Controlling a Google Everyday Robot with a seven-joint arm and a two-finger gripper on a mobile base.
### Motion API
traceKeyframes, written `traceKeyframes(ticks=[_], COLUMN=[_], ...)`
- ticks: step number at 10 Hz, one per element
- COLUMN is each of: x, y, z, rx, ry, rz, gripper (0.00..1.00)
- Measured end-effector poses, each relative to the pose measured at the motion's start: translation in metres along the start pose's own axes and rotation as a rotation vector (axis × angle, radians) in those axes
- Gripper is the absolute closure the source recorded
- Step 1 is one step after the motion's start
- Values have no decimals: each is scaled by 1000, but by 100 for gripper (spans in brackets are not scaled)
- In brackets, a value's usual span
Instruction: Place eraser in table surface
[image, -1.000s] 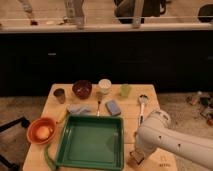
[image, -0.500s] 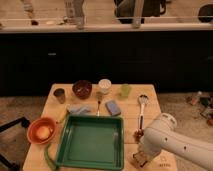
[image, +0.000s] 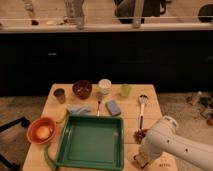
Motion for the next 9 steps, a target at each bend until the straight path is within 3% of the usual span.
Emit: traceKeyframes(ticks=[9], x=[4], y=[-8], z=[16], rx=[-10], ry=[-27], rz=[-27], gripper=[90])
